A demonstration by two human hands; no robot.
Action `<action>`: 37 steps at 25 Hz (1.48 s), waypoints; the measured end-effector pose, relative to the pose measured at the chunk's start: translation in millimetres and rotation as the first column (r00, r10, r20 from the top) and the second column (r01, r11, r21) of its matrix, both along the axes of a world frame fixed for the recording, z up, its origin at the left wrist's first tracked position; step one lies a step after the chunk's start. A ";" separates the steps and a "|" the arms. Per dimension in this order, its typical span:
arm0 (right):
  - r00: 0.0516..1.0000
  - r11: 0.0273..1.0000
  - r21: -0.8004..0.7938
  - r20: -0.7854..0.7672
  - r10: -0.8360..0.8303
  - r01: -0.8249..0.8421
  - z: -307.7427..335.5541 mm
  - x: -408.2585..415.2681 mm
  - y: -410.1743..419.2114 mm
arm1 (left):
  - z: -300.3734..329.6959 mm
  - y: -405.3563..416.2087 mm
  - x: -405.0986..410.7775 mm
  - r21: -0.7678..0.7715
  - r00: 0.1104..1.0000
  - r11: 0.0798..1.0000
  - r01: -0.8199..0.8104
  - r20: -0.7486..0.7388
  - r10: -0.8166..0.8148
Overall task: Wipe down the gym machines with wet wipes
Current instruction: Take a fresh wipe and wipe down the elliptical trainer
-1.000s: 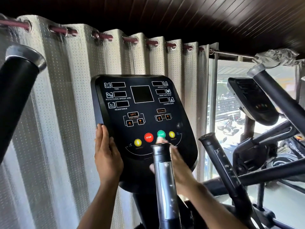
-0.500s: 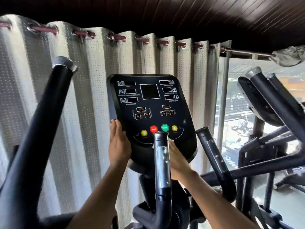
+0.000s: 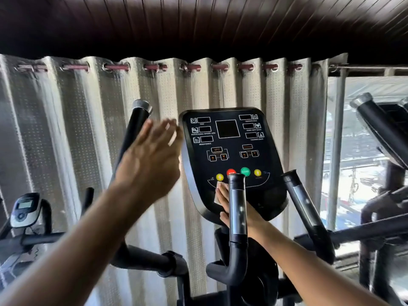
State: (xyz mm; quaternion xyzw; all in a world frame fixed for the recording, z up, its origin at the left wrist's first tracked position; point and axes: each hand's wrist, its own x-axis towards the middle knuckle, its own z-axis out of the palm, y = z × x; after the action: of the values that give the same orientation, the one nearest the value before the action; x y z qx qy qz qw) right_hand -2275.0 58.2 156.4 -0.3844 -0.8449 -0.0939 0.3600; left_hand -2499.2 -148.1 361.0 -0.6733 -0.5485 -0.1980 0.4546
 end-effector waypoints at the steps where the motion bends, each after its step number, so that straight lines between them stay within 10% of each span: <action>1: 0.997 0.995 0.102 0.074 0.016 -0.023 7.8 -7.0 -0.3 | 13.8 0.9 -16.3 0.031 1.000 0.999 -0.008 0.027 0.007; 3: 0.944 0.997 0.009 0.325 0.065 -0.072 29.5 -26.3 -3.1 | 26.7 7.9 -43.1 -0.015 0.986 1.000 -0.011 0.166 0.013; 6: 0.970 0.996 -0.006 0.229 0.086 -0.087 53.6 -58.3 29.9 | 17.0 25.9 -54.2 -0.092 0.936 0.994 0.060 0.350 -0.023; 12: 0.979 0.995 0.101 0.200 -0.032 0.012 119.4 -104.0 79.1 | 7.5 34.4 -55.8 0.001 0.953 1.000 0.021 0.302 -0.021; 21: 0.941 0.942 0.280 0.329 0.086 -0.184 47.8 -79.2 30.4 | 8.8 24.1 -49.9 -0.012 0.924 0.998 0.063 0.378 -0.054; 29: 0.574 0.941 0.262 0.813 -0.095 -0.216 186.3 -83.3 85.9 | 9.4 22.9 -51.8 -0.053 0.917 0.995 0.081 0.396 -0.053; 37: 0.793 0.947 0.288 0.605 -0.065 -0.142 196.4 -109.3 119.2 | 7.9 27.0 -53.2 -0.015 0.912 0.993 0.118 0.398 -0.103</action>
State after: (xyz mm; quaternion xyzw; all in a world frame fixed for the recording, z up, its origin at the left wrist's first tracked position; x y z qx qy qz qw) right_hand -2384.3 177.4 352.8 -0.2531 -0.8966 -0.3398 0.1288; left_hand -2552.4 -121.1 368.9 -0.6577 -0.5939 -0.3450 0.3093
